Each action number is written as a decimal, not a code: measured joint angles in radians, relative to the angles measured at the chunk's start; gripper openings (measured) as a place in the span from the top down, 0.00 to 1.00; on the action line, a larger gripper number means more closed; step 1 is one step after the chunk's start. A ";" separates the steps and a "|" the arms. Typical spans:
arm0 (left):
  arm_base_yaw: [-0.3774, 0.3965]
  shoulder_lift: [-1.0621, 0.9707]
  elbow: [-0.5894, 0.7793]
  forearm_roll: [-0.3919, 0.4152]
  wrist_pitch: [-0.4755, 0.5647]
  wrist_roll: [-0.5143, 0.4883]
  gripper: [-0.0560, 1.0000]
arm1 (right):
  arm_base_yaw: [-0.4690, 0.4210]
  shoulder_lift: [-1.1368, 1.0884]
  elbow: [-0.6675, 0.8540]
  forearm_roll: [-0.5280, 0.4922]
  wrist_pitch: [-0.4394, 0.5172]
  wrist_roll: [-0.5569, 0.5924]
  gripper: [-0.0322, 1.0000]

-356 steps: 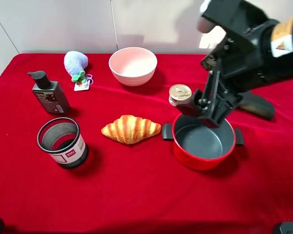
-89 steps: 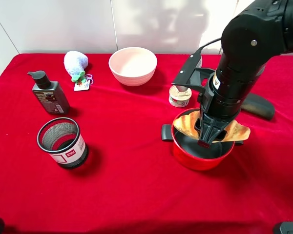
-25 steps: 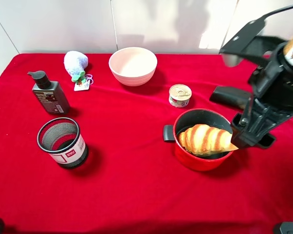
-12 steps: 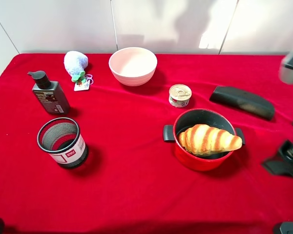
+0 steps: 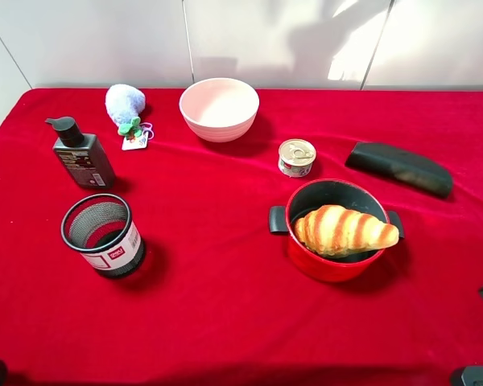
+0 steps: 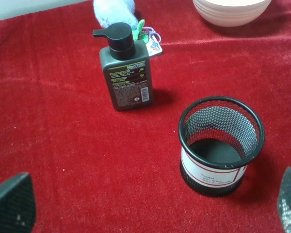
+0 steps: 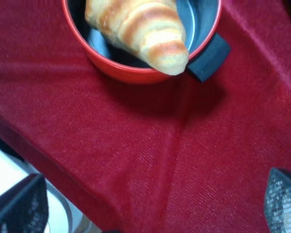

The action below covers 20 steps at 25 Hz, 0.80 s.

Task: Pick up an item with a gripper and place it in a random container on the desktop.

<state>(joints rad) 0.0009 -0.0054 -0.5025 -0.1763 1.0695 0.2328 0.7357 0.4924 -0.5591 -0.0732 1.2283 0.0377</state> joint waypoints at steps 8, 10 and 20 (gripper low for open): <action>0.000 0.000 0.000 0.000 0.000 0.000 0.01 | 0.000 -0.178 0.011 -0.009 -0.007 0.011 0.30; 0.000 0.000 0.000 0.000 0.000 0.000 0.01 | 0.000 -0.217 0.011 -0.019 -0.018 0.016 0.30; 0.000 0.000 0.000 0.000 0.000 0.000 0.01 | 0.000 -0.395 0.023 -0.064 -0.070 0.078 0.30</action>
<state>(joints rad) 0.0009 -0.0054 -0.5025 -0.1763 1.0695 0.2328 0.7357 0.0978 -0.5358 -0.1372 1.1584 0.1153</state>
